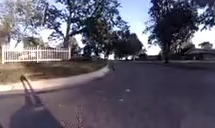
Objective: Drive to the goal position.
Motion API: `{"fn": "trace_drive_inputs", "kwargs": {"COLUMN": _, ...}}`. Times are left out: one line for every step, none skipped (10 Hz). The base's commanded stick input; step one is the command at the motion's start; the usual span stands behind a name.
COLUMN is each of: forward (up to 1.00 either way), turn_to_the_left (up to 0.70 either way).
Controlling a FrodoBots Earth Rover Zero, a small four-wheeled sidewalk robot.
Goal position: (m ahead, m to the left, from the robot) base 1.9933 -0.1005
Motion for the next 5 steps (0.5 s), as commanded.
{"fn": "trace_drive_inputs", "kwargs": {"forward": 1.00, "turn_to_the_left": -0.13}}
{"fn": "trace_drive_inputs", "kwargs": {"forward": 1.00, "turn_to_the_left": -0.35}}
{"fn": "trace_drive_inputs", "kwargs": {"forward": 1.00, "turn_to_the_left": -0.38}}
{"fn": "trace_drive_inputs", "kwargs": {"forward": 1.00, "turn_to_the_left": -0.40}}
{"fn": "trace_drive_inputs", "kwargs": {"forward": 1.00, "turn_to_the_left": -0.40}}
